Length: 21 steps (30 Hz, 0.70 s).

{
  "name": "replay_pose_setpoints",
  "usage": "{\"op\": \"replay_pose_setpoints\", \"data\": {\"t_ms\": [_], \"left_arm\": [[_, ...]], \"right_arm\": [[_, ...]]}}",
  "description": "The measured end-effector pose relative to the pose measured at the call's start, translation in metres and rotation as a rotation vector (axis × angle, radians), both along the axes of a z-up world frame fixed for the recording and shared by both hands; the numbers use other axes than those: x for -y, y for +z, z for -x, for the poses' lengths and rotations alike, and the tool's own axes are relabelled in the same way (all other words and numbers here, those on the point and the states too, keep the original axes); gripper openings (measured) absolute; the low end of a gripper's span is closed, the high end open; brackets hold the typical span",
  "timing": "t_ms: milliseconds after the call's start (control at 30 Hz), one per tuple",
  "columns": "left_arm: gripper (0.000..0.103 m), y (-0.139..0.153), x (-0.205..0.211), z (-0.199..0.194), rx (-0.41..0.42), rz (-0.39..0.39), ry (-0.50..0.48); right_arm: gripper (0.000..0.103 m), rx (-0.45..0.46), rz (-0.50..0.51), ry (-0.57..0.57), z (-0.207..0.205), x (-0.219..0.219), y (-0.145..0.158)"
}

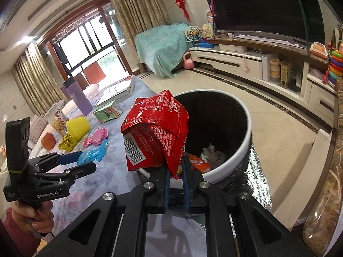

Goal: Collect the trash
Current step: 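Carry blue packet and red bag over the bin and open both tools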

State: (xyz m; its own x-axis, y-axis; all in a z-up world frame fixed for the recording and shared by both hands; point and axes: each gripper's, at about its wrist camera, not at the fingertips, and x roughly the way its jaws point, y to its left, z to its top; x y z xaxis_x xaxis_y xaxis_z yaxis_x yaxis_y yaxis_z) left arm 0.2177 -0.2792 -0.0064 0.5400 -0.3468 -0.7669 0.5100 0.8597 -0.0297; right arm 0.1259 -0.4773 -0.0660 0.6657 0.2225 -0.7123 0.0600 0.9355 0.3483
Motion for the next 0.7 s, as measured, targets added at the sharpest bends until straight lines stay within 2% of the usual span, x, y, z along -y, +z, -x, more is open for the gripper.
{"op": "replay_pose_setpoints", "data": {"t_ms": [700], "left_arm": [[0.061, 0.003, 0.059, -0.034, 0.028, -0.055, -0.053]], "right_arm": [[0.01, -0.04, 0.033, -0.016, -0.014, 0.027, -0.006]]}}
